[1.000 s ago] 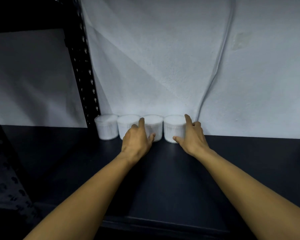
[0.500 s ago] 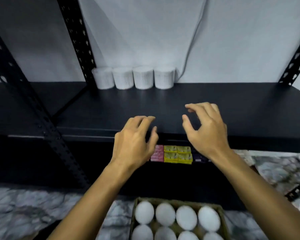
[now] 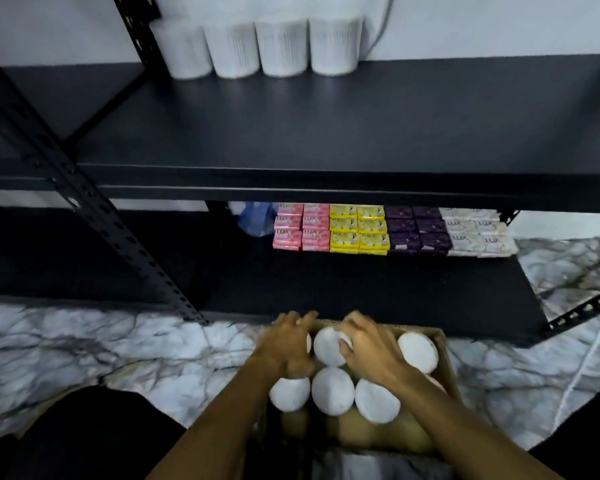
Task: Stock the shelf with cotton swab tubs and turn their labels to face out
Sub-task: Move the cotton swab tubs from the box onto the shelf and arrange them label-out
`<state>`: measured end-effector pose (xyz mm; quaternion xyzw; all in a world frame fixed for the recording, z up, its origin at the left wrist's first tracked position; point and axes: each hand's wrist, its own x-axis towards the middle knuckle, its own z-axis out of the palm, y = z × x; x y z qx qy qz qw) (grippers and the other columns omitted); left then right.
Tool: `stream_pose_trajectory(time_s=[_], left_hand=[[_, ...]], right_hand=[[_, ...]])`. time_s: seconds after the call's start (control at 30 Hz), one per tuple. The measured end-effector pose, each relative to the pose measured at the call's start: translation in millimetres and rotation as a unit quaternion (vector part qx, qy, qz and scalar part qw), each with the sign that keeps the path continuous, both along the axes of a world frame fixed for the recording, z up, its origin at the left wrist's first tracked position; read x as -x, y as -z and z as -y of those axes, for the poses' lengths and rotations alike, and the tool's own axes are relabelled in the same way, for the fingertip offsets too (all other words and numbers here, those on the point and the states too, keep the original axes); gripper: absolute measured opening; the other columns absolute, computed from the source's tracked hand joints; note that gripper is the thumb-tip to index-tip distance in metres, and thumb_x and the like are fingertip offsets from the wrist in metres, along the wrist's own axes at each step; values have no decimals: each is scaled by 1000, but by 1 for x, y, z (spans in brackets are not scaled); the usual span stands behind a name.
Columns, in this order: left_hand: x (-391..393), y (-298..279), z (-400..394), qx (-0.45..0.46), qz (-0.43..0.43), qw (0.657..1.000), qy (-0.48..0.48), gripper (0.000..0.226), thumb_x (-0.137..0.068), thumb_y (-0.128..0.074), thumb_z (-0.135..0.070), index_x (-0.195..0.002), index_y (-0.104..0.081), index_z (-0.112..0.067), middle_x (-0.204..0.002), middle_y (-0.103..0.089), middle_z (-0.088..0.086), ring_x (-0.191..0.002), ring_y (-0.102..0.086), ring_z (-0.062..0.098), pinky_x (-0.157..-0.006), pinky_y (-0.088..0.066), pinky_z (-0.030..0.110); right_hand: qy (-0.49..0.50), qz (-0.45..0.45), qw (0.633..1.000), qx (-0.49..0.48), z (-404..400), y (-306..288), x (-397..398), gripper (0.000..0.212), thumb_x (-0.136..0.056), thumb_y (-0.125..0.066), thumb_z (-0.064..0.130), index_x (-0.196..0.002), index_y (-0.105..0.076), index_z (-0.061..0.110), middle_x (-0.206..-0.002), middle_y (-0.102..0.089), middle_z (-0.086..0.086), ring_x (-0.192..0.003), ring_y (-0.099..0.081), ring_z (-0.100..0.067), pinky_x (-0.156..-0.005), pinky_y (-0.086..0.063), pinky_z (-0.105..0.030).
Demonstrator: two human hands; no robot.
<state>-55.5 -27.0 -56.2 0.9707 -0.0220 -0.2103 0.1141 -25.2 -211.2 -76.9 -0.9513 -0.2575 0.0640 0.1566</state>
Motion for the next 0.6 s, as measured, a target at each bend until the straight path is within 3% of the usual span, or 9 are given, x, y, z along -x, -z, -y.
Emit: stream_pose_trajectory(time_s=[0.1,0.2,0.27,0.33,0.4,0.5,0.6], left_hand=[[15,43,0,-52,-108,993,9,91,-82,-61,-43,-154,-10,-23,-157,-19,13,-144,-18,35,-112,-27,48],[31,82,1,-90,-123,988,-23,90,-83,-64,-44,-152,-10,-26,-157,-16,15,-144,-18,38,-112,-21,56],[37,100,0,-92,-125,987,-41,89,-82,-64,-44,-151,-11,-28,-158,-10,17,-145,-12,39,-113,-15,61],[41,111,-2,-109,-116,986,-39,88,-82,-63,-42,-151,-11,-28,-159,-6,18,-146,-9,39,-113,-12,63],[45,120,-2,-130,-90,987,-31,83,-84,-61,-40,-150,-13,-28,-159,-7,18,-145,-12,39,-112,-11,63],[47,126,0,-139,-76,987,-16,82,-83,-59,-43,-151,-17,-29,-157,-16,19,-141,-23,41,-110,-9,65],[45,133,1,-130,-126,983,4,88,-64,-75,-49,-144,-41,-30,-147,-40,23,-128,-45,46,-101,-26,75]], right_hand=[[-39,-101,991,79,-8,34,16,36,-92,-41,31,-126,-51,21,-129,-46,1,-118,-47,-21,-90,-45,-35],[-51,-153,971,174,-9,63,32,61,-89,-51,45,-143,-31,26,-148,-28,-8,-132,-32,-27,-104,-34,-40],[-55,-163,963,207,-10,78,39,79,-79,-61,54,-146,-27,28,-154,-20,-13,-137,-28,-34,-112,-23,-46],[-58,-154,961,224,-13,89,43,100,-53,-77,64,-138,-41,27,-143,-42,-19,-124,-47,-39,-105,-34,-53],[-28,-136,965,223,-16,109,46,113,-35,-77,70,-133,-45,25,-130,-55,-19,-114,-52,-38,-100,-34,-56],[-39,-151,960,233,-21,126,48,111,-42,-70,73,-137,-41,26,-134,-45,-20,-112,-55,-43,-98,-35,-61],[-35,-157,959,233,-24,134,50,110,-39,-71,74,-134,-43,26,-130,-42,-20,-110,-46,-47,-90,-45,-60]])
